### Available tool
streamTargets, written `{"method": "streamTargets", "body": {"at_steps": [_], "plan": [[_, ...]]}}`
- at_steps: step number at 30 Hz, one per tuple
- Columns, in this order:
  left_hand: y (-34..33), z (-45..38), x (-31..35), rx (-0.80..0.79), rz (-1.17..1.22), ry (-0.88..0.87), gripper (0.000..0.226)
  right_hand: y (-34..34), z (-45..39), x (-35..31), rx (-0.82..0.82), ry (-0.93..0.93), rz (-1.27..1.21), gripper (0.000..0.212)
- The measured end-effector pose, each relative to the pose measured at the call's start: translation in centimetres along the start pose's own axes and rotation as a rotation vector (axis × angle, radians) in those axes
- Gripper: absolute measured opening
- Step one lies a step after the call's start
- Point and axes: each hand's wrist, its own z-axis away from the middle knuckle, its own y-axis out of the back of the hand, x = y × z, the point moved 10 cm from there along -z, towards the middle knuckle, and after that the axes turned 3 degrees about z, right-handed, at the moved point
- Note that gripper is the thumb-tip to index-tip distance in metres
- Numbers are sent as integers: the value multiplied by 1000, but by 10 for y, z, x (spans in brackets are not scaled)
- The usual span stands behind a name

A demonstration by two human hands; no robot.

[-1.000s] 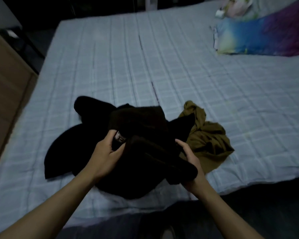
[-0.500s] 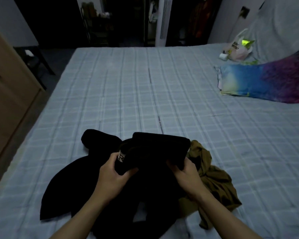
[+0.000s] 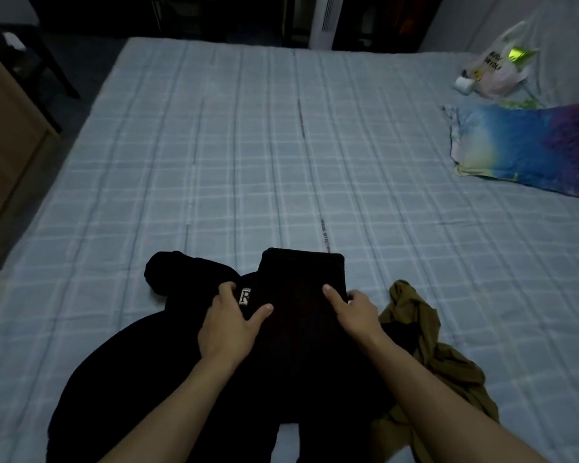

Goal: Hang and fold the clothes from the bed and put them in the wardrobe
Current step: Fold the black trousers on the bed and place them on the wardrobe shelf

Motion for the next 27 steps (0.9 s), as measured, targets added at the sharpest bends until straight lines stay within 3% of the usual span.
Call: {"method": "streamTargets", "body": {"at_steps": [3, 5, 8, 12, 17, 27], "plan": [[5, -5, 31, 198, -182, -280, 70, 11, -2, -18, 214, 139, 80, 70], [-1, 3, 58, 260, -221, -564, 51, 24, 25, -55, 389, 479, 147, 62], [-30, 8, 76, 131, -265, -874, 39, 0, 65, -80, 333, 820, 322, 44], [-47, 3, 70, -31, -362, -802, 35, -48, 58, -51, 168, 778, 615, 58], [-70, 4, 40, -214, -518, -646, 64, -62, 19, -31, 35, 667, 725, 68], [-128, -27, -1, -296, -476, -600, 67, -112, -31, 13, -55, 553, 850, 72]]}}
